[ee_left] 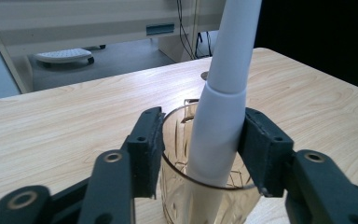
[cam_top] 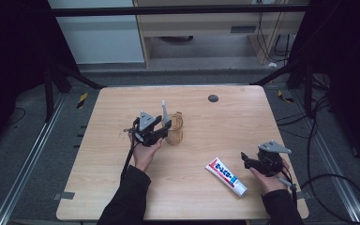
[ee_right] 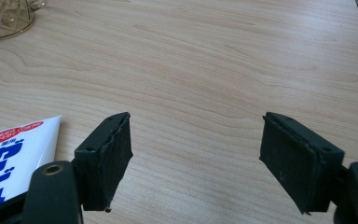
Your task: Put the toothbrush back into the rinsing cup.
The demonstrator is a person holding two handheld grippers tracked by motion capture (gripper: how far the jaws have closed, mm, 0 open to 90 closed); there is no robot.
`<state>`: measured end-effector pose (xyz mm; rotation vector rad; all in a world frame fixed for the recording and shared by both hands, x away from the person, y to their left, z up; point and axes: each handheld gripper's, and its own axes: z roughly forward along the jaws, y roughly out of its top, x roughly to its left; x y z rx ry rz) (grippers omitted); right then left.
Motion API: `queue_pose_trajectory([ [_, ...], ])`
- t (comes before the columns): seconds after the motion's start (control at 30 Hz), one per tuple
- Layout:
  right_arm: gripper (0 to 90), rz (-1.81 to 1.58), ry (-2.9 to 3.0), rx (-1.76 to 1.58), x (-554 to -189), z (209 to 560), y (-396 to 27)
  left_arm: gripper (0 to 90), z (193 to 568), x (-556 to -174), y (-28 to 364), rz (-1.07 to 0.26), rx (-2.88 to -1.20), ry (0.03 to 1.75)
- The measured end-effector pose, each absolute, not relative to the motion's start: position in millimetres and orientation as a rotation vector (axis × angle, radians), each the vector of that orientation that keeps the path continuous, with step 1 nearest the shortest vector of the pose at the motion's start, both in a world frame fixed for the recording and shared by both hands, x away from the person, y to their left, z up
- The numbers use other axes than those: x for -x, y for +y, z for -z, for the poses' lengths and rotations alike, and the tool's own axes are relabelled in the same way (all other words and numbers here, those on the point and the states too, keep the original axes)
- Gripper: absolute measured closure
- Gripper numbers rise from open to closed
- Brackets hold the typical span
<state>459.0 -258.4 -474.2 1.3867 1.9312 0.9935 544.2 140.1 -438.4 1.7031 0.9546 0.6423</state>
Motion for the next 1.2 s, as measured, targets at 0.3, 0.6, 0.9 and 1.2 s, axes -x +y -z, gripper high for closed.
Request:
queue_pose_trajectory([
  [0.3,24.0,-1.019,1.923,-1.370,-457.2,469.1,-255.4,42.7,429.3,-530.6,149.2,-0.651,-1.741,0.957],
  [0.6,22.8,-1.065,1.916,-1.355,-451.5,457.0,-252.5,41.5,425.8,-511.3,164.1,-0.673,-1.824,0.943],
  [0.9,24.2,-1.070,1.960,-1.346,-449.2,455.4,-248.4,39.9,423.9,-489.8,196.3,-0.666,-1.846,0.952],
  [1.2,29.1,-1.043,1.999,-1.330,-448.2,458.6,-247.3,39.6,434.9,-463.8,231.6,-0.642,-1.857,1.015],
])
